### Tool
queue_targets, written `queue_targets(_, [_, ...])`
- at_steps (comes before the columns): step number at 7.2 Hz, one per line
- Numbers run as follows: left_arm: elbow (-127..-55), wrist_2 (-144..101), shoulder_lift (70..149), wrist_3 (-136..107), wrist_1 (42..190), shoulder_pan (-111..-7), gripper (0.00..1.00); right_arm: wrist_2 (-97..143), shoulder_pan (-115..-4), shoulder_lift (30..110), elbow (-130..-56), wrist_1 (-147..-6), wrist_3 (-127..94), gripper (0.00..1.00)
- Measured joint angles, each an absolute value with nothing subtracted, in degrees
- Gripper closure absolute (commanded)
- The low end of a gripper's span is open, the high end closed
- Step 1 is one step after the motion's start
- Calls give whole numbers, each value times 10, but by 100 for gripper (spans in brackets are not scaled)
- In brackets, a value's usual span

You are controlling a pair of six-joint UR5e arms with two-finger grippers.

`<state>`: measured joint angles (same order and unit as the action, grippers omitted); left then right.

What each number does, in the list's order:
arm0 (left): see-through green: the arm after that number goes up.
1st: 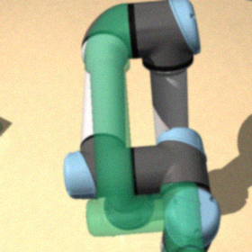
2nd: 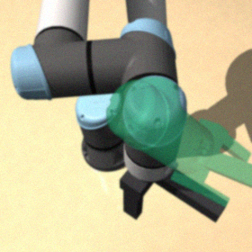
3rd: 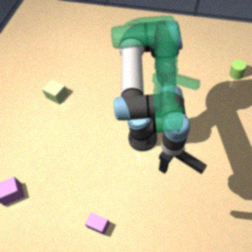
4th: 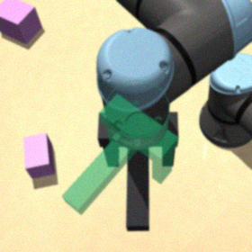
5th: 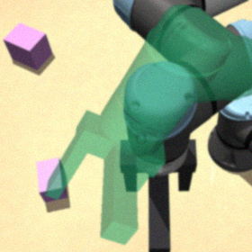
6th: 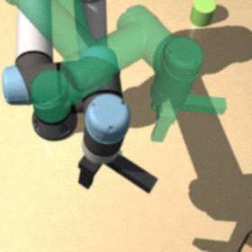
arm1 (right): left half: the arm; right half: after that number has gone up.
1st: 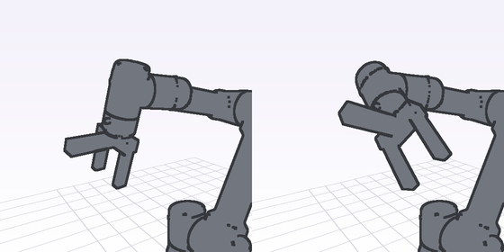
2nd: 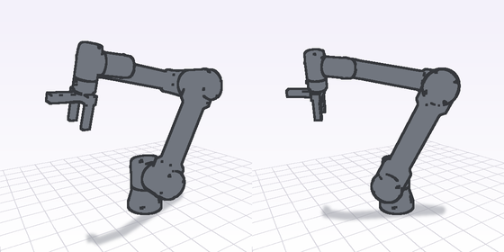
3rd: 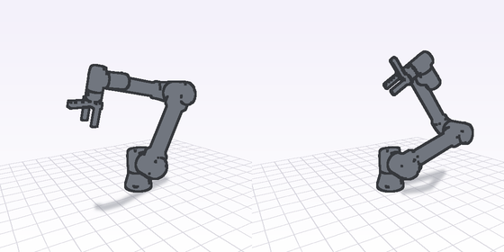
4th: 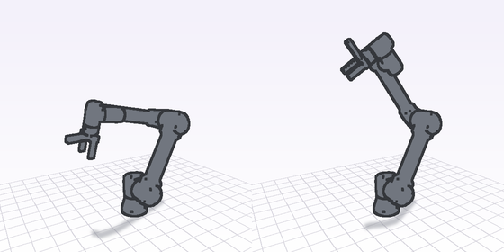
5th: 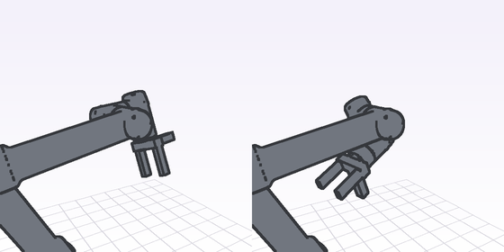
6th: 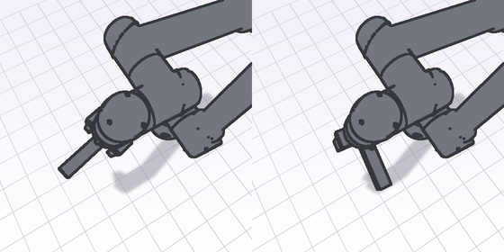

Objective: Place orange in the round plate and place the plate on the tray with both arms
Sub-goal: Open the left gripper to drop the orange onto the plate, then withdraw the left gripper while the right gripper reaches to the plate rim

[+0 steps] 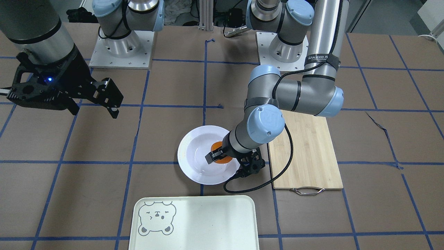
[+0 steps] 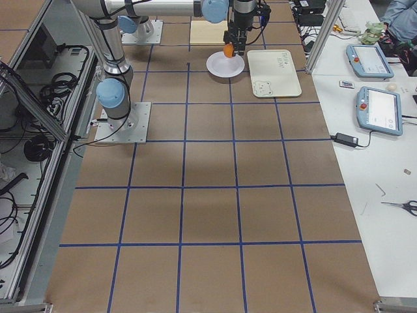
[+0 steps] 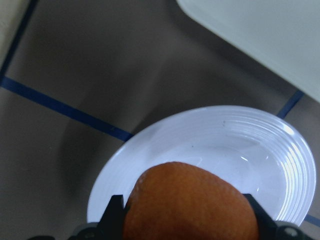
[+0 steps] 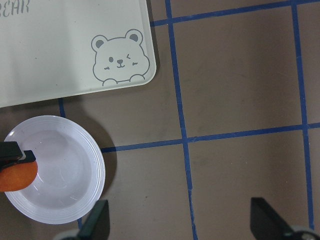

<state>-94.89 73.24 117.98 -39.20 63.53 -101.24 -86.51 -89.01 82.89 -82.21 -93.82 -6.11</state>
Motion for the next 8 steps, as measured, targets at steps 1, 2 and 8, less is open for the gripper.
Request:
queue_targets(1, [-952,733,1183,-395,619,-1025,0,-864,-889,828,-822,-939,-60,0])
queue_targets(2, [-952,736,1180,-396,604,-1032,0,-864,-886,828,-822,-940,-60,0])
queue_targets(8, [-905,826,1101,-190,684,-933,0,-780,-881,777,-846,-999,-71,0])
